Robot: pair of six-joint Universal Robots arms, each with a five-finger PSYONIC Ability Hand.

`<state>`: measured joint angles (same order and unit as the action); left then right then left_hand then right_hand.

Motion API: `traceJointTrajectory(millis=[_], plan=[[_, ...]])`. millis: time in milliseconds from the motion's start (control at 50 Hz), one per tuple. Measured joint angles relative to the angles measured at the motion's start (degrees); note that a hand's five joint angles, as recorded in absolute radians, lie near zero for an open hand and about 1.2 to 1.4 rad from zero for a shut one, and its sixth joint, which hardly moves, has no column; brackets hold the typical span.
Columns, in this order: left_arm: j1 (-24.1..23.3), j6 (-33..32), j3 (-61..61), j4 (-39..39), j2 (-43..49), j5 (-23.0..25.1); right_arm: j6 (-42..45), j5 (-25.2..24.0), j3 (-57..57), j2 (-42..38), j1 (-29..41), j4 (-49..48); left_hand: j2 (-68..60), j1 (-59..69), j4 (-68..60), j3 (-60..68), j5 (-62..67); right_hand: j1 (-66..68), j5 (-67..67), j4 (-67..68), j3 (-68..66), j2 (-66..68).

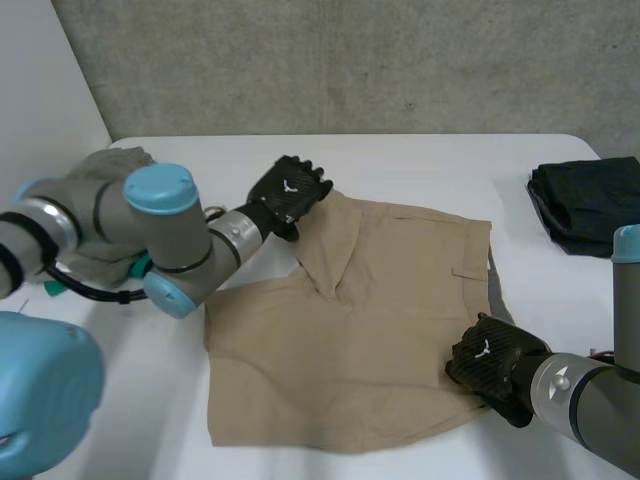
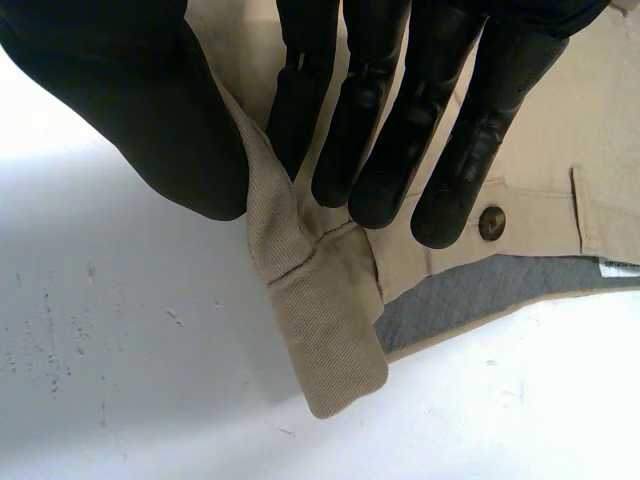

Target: Fold the laundry.

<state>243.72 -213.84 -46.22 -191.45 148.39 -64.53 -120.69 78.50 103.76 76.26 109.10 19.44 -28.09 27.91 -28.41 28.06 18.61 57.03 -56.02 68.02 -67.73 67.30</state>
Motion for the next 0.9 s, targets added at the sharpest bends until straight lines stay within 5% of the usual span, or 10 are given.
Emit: traceJointTrajectory(millis=[140, 320, 700, 900], plan=[[-0.16, 0.1, 13.52, 5.1, 11.01, 2.26, 0.0, 0.17, 0.56, -0.07, -0.28, -0.74, -3.49, 4.05, -3.41, 3.6, 3.13, 0.0, 0.0, -0.01, 0.0, 0.0], [-0.23, 0.03, 18.58, 7.26, 14.95, 1.73, 0.01, 0.3, 0.63, -0.07, -0.72, -1.37, -34.21, 34.4, -33.39, 33.85, 31.51, 0.0, 0.0, 0.0, 0.0, 0.0], [-0.12, -5.41, -10.88, -3.38, -4.42, -18.11, -0.14, 0.18, 1.8, -0.06, 0.02, -3.8, -40.17, 37.14, -40.14, 39.6, 36.14, 0.0, 0.0, 0.0, 0.0, 0.0], [-0.1, -5.38, -19.23, -1.55, -8.66, -26.29, -0.51, 0.13, 1.78, -0.06, 0.08, -4.26, -40.27, 37.15, -40.15, 39.81, 36.14, 0.0, 0.0, 0.0, 0.0, 0.0]])
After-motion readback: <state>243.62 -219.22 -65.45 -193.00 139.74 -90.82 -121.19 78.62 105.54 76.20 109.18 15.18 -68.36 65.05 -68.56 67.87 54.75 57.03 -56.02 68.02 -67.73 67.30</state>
